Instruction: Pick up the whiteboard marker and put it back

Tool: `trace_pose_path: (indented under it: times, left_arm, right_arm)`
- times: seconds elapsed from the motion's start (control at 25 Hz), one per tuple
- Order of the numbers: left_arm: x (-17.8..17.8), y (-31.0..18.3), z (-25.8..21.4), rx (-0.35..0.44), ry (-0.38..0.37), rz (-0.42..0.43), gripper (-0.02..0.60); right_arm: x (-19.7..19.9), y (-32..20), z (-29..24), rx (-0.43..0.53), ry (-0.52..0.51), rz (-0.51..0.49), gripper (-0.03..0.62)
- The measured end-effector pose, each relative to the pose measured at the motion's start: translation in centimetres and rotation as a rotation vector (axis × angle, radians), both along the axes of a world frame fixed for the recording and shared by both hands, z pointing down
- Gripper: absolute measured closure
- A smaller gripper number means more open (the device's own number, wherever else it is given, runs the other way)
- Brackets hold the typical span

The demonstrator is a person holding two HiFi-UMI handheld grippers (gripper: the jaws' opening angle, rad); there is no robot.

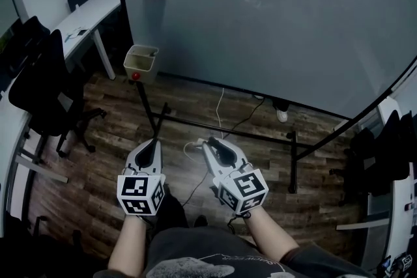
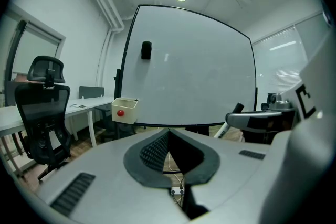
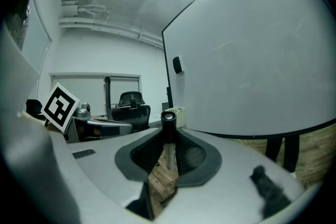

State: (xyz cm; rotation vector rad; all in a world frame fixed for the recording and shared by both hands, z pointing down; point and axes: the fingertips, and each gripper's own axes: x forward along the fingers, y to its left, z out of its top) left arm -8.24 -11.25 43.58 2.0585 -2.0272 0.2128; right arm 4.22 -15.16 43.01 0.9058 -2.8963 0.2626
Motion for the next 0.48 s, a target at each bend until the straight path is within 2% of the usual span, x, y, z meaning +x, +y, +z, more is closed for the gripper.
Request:
trace_pose_path:
  times: [0.48]
  left_arm:
    - [-1.7, 1.5, 0.8, -0.007, 0.014, -0.023, 0.569]
  right_arm:
    - [-1.8, 0.9, 1.2, -0.029, 0.023, -0.032, 0.514]
